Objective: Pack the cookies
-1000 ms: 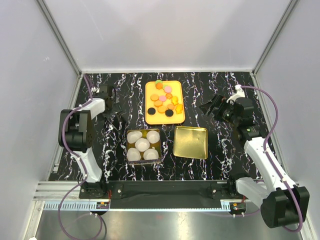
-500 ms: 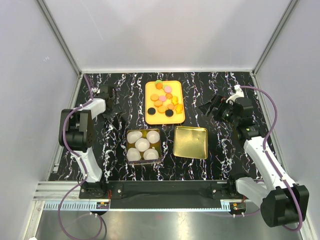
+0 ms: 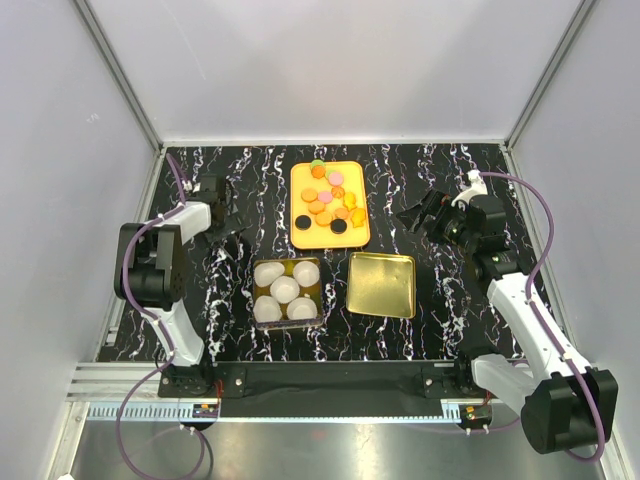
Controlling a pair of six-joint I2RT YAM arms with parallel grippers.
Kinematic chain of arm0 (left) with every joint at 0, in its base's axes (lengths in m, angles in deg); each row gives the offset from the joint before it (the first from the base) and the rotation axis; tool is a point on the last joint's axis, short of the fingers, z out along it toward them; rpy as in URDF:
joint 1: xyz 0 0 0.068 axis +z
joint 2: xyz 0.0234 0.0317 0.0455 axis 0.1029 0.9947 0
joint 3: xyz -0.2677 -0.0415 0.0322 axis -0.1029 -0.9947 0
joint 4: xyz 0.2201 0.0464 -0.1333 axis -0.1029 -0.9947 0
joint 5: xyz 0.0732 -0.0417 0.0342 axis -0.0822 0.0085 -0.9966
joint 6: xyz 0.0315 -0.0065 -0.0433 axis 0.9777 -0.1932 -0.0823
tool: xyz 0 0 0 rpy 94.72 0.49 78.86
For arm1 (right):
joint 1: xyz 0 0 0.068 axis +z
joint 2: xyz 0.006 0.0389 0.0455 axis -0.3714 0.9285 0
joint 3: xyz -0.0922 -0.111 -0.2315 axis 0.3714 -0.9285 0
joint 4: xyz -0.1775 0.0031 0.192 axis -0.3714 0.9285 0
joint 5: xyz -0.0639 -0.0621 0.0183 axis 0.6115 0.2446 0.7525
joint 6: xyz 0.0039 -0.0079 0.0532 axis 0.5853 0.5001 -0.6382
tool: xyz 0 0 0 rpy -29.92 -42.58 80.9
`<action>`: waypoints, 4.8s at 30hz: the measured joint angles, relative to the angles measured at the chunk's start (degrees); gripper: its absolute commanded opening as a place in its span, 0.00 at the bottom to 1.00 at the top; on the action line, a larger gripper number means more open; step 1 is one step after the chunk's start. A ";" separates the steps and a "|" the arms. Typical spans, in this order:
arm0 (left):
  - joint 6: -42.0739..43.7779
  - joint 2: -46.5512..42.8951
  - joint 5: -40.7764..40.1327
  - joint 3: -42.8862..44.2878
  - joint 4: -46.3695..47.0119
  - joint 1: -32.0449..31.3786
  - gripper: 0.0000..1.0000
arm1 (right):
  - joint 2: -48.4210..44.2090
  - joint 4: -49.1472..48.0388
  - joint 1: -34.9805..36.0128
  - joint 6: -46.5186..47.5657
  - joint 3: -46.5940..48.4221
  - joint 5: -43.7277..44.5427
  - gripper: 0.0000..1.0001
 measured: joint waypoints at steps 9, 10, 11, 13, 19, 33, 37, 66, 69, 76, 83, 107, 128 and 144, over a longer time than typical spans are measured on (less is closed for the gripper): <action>0.11 0.07 -0.76 0.22 -1.57 -0.50 0.67 | -0.02 0.00 0.00 0.00 -0.02 0.00 1.00; 0.20 0.09 -1.01 0.26 -1.75 -0.57 0.64 | 0.00 0.00 0.00 0.00 -0.02 0.00 1.00; 0.26 0.13 -1.14 0.35 -1.95 -0.61 0.51 | -0.02 0.00 0.00 0.00 -0.02 -0.02 1.00; 0.70 0.13 -1.20 0.44 -2.32 -0.59 0.47 | 0.00 0.00 0.00 0.00 -0.02 -0.02 1.00; 1.57 -1.29 -1.07 0.46 -4.57 -0.85 0.48 | 0.00 0.00 0.00 -0.02 -0.02 -0.39 1.00; 4.79 -21.14 -0.59 3.96 -11.63 -4.17 0.50 | 0.04 0.02 0.00 -0.02 -0.02 -0.46 1.00; 5.46 -22.29 -0.11 4.72 -14.47 -6.27 0.47 | 0.17 0.02 0.00 0.00 -0.02 -0.46 1.00; 7.56 -11.96 1.77 16.50 -21.64 -30.29 0.44 | 1.36 0.02 0.00 0.00 -0.02 -0.46 1.00; 7.69 -11.82 1.79 15.32 -21.70 -30.53 0.44 | 1.42 0.02 0.00 0.00 -0.02 -0.46 1.00; 7.80 -11.52 1.79 14.21 -21.44 -30.95 0.46 | 1.42 0.02 0.00 0.00 -0.02 -0.46 1.00; 7.82 -10.58 2.01 12.94 -20.39 -31.63 0.46 | 1.42 0.02 0.00 0.00 -0.02 -0.48 1.00; 7.82 -9.73 2.19 10.95 -19.47 -32.00 0.39 | 1.64 0.00 0.00 0.00 -0.02 -1.53 1.00; 8.87 -9.81 3.08 14.12 -20.87 -32.00 0.36 | 2.16 -0.42 0.00 0.00 -0.02 -1.90 1.00; 8.57 -20.65 4.57 13.92 -24.74 -32.04 0.36 | 2.19 -0.81 0.00 0.00 -0.02 -1.92 1.00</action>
